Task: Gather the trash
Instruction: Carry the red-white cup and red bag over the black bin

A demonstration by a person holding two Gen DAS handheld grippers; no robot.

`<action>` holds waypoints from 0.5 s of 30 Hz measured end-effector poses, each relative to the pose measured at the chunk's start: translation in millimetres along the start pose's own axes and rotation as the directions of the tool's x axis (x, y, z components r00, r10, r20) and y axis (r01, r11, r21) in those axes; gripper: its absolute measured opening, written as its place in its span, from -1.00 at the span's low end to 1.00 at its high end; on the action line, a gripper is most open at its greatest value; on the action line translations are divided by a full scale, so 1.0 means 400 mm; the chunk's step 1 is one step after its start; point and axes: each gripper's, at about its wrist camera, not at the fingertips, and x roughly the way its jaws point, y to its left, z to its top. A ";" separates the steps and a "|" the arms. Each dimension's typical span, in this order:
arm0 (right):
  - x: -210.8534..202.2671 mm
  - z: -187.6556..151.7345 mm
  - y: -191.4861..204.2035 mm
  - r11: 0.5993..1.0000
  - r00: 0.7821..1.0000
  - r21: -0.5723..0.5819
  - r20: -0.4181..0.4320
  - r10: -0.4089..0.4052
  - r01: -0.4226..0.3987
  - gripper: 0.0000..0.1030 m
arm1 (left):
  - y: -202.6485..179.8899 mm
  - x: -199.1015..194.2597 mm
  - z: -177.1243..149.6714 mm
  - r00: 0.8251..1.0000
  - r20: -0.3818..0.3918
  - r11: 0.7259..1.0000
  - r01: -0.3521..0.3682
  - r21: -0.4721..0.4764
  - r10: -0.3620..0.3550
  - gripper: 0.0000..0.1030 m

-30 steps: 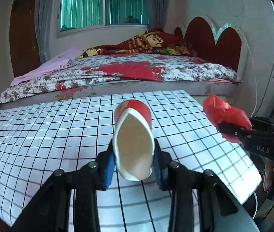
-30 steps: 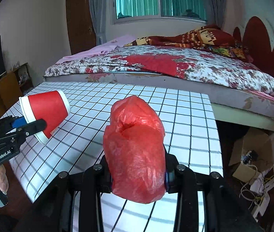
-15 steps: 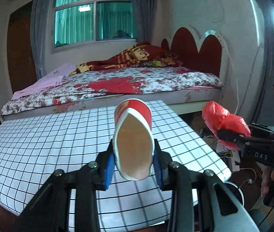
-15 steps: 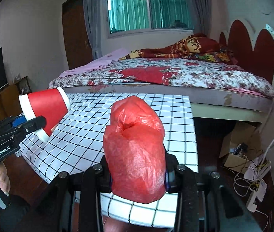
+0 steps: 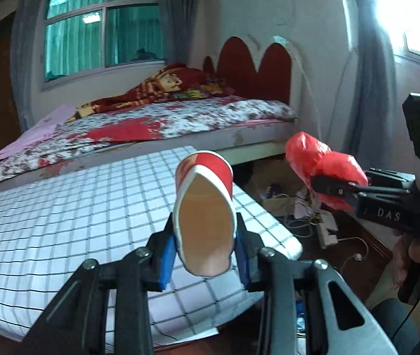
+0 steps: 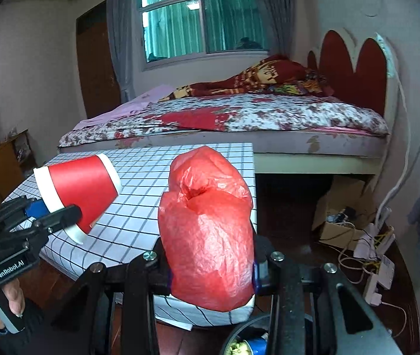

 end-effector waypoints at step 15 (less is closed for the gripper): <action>-0.095 -0.167 -0.168 0.992 0.991 0.063 -0.075 -0.107 0.112 -0.26 | -0.220 0.056 -0.093 0.978 -0.099 0.980 0.190 0.052 -0.184 -0.31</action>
